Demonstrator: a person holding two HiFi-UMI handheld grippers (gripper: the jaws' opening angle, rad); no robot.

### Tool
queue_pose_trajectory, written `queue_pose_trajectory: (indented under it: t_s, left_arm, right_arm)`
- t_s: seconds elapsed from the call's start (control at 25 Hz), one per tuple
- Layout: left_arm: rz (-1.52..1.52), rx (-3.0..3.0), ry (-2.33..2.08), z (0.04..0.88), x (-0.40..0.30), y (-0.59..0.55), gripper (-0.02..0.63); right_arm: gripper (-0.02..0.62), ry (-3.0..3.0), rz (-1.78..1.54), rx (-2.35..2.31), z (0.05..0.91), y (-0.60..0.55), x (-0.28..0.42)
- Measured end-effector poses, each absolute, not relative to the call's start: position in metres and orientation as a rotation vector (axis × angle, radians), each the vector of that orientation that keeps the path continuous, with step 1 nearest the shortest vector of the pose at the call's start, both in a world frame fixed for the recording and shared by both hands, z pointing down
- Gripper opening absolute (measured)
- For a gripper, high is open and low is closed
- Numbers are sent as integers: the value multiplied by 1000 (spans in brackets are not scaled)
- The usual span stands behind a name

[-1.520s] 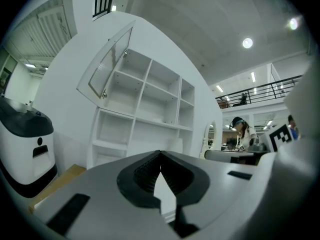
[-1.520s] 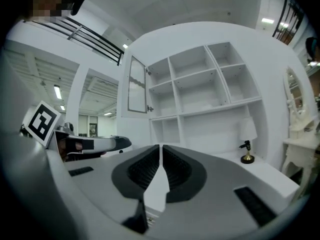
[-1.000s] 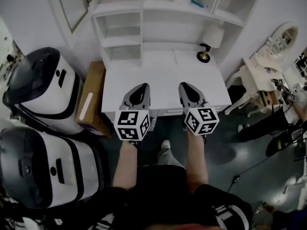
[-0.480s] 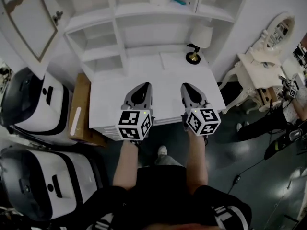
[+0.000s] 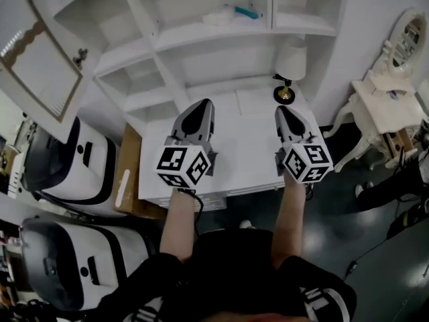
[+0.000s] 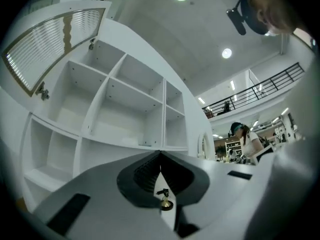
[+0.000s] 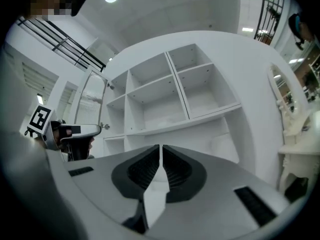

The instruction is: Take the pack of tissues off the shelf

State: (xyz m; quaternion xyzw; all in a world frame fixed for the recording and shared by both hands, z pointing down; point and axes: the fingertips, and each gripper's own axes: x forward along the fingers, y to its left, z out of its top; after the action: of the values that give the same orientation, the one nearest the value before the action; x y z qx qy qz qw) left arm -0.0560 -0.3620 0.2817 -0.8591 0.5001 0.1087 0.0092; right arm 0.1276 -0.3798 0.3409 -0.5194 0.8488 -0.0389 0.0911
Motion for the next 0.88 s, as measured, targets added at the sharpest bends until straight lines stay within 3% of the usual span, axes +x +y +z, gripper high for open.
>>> queue_pose_trajectory:
  t_s: [0.88]
  left_arm:
    - [69, -2451, 1475, 223, -63, -468, 12]
  right_arm:
    - [37, 2627, -191, -1332, 359, -462, 90]
